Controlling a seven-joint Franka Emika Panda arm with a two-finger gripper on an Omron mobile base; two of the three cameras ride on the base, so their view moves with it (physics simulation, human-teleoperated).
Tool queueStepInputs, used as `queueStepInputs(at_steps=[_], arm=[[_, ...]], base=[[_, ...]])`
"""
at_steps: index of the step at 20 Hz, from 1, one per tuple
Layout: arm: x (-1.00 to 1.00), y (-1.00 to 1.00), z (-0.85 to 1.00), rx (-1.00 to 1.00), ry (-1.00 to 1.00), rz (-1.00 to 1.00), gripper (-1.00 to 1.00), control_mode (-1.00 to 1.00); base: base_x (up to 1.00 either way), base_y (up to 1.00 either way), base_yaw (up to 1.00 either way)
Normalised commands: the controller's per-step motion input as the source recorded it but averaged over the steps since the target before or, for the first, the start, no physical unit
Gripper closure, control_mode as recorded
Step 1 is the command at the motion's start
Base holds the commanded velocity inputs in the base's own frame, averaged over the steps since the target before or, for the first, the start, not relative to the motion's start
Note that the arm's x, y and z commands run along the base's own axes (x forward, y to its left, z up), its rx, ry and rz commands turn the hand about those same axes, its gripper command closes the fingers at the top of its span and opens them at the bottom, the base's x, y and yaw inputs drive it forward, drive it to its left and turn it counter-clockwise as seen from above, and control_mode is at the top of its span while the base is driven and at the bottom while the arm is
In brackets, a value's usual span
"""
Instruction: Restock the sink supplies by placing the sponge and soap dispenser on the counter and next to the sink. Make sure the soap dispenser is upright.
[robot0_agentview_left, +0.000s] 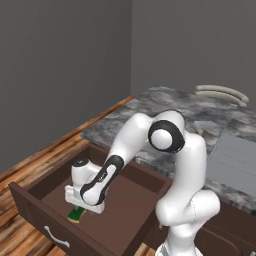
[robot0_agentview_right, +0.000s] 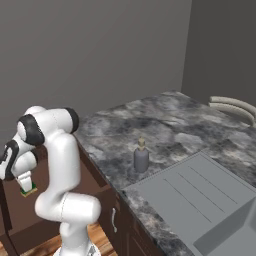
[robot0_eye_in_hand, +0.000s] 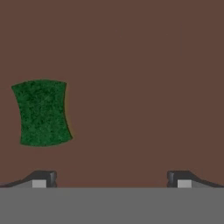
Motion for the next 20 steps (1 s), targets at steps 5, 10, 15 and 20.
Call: queueStepInputs(at_steps=[5, 10, 15, 20], arm=[[0.15, 0.37, -0.01, 0.0, 0.07, 0.0, -1.0, -1.0], [0.22, 0.09, -0.12, 0.0, 0.02, 0.0, -1.0, -1.0], [0.26, 0.0, -0.29, 0.0, 0.0, 0.05, -1.0, -1.0], [0.15, 0.0, -0.33, 0.0, 0.0, 0.06, -1.0, -1.0]], base=[[0.0, 0.0, 0.0], [0.0, 0.0, 0.0], [0.0, 0.0, 0.0], [0.0, 0.0, 0.0]])
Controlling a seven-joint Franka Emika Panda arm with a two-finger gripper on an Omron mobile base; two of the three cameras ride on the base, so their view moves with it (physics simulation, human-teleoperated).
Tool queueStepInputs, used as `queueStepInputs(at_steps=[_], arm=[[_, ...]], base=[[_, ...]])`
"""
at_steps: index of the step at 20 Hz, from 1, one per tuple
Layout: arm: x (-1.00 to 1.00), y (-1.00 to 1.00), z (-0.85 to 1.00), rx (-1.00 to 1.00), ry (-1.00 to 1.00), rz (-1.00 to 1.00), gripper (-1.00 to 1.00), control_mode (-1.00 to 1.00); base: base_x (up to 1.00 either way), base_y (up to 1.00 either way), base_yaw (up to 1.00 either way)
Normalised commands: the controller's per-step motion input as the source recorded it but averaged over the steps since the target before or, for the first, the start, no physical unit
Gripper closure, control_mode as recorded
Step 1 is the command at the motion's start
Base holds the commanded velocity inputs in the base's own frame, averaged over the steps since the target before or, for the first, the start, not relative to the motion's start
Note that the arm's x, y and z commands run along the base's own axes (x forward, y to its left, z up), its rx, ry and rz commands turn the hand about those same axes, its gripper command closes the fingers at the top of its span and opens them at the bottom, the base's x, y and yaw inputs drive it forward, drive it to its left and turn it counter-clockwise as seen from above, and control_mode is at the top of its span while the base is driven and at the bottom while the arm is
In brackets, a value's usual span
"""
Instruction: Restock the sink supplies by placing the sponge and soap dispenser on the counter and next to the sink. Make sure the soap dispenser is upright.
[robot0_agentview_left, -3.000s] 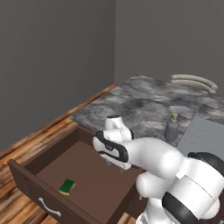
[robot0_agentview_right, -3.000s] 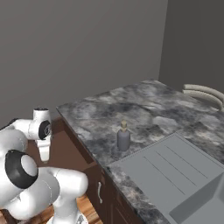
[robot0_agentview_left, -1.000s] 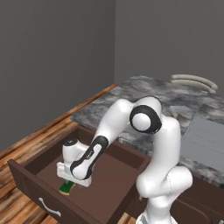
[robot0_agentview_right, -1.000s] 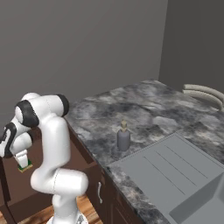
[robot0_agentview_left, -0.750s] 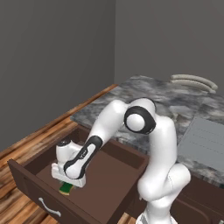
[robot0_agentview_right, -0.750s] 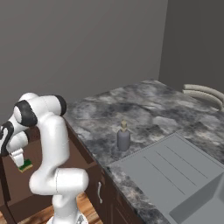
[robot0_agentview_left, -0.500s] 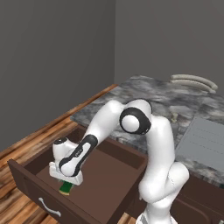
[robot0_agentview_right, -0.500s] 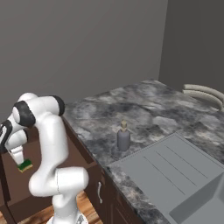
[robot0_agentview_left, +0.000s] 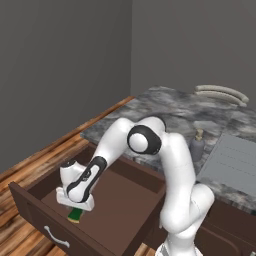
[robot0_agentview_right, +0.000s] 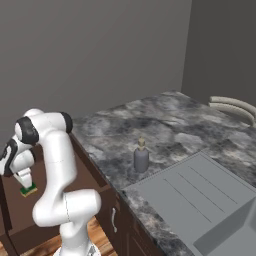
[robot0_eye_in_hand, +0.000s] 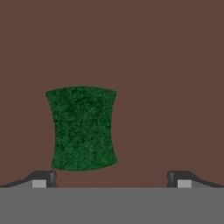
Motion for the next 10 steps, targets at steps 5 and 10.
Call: queueStepInputs(at_steps=[5, 10], arm=[[0.16, 0.0, -0.26, 0.0, 0.0, 0.05, -1.0, -1.0], [0.13, 0.0, -0.22, 0.0, 0.0, 0.03, -1.0, -1.0]], base=[[0.0, 0.0, 0.0], [0.0, 0.0, 0.0]])
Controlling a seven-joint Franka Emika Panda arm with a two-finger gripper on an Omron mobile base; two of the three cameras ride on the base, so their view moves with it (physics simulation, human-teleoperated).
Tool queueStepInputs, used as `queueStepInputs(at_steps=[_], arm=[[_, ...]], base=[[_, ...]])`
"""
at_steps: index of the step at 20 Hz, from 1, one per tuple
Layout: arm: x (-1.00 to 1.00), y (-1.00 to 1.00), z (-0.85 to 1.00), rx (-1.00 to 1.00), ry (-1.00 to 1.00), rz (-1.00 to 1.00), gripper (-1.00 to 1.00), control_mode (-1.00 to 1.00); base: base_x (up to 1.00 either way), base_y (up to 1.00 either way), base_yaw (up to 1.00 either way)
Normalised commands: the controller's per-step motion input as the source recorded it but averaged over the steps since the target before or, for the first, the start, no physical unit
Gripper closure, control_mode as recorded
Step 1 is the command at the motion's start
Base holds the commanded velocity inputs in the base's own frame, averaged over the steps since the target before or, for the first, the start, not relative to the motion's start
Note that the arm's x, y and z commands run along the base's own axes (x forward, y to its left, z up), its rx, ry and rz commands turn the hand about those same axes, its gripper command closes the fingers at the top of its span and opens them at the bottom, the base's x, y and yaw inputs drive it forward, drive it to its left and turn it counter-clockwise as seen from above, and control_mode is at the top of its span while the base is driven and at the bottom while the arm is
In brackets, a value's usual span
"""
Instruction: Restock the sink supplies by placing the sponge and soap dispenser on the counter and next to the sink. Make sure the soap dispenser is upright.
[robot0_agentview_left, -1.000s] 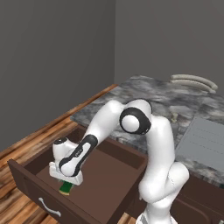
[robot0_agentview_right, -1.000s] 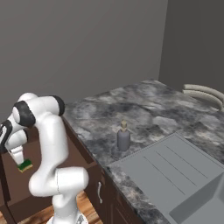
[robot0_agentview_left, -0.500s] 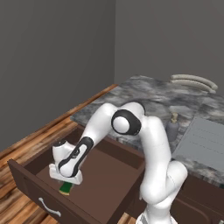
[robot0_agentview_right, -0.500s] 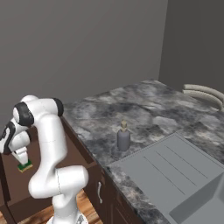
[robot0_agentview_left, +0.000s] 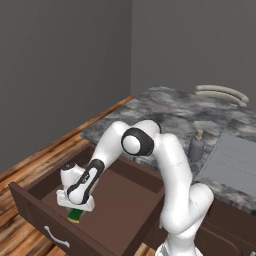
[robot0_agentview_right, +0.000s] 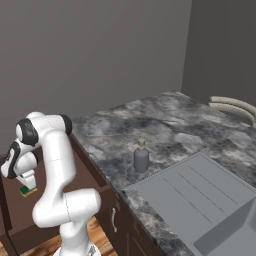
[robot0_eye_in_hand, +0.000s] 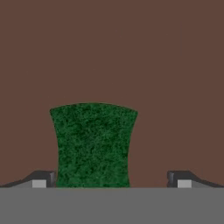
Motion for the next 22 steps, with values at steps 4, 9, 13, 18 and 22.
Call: queueStepInputs(at_steps=[4, 9, 13, 18, 22], arm=[[0.05, 0.06, -0.14, 0.0, 0.0, 0.0, -1.0, -1.0], [0.0, 0.03, -0.1, 0.0, 0.0, 0.0, -1.0, -1.0], [0.07, 0.0, -0.13, 0.0, 0.0, 0.0, -1.0, -1.0], [0.1, 0.0, -0.16, 0.0, 0.0, -0.01, -1.0, -1.0], [0.03, 0.02, -0.17, 0.0, -0.01, -0.01, -1.0, -1.0]], base=[[0.0, 0.0, 0.0], [0.0, 0.0, 0.0], [0.0, 0.0, 0.0], [0.0, 0.0, 0.0], [0.0, 0.0, 0.0]])
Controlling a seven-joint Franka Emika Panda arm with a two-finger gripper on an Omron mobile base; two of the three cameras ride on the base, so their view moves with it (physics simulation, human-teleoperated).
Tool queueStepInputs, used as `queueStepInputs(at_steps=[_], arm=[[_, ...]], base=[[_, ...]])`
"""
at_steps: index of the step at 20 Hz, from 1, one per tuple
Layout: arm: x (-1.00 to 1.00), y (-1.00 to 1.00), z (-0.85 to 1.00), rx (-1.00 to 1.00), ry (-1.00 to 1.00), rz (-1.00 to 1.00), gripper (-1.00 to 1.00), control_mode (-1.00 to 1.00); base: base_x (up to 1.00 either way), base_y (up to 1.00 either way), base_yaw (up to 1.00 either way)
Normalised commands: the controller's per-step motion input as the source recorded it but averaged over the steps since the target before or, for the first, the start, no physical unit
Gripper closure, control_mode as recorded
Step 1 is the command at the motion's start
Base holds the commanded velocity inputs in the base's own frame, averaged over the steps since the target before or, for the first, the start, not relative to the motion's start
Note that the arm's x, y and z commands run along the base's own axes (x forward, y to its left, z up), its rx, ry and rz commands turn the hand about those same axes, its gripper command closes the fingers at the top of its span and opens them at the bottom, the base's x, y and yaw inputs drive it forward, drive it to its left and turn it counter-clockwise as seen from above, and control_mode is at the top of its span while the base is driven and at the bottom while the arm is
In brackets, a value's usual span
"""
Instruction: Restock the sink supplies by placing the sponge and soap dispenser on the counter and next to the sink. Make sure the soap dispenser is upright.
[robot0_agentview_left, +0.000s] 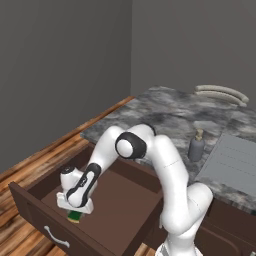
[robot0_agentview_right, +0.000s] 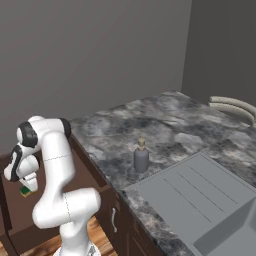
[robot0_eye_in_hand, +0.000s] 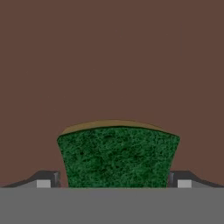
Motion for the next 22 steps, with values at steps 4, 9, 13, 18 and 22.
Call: queueStepInputs(at_steps=[4, 9, 13, 18, 22], arm=[[0.0, 0.06, -0.22, 0.0, -0.01, 0.0, -1.0, -1.0], [0.0, 0.05, -0.33, 0.0, 0.0, 0.0, 1.0, -1.0], [0.0, 0.04, -0.37, 0.0, -0.03, 0.0, 1.0, -1.0], [0.0, -0.01, 0.07, 0.0, -0.18, 0.0, 1.0, -1.0], [-0.01, -0.23, 0.79, 0.0, -0.17, -0.09, 1.0, -1.0]], base=[[0.0, 0.0, 0.0], [0.0, 0.0, 0.0], [0.0, 0.0, 0.0], [0.0, 0.0, 0.0], [0.0, 0.0, 0.0]])
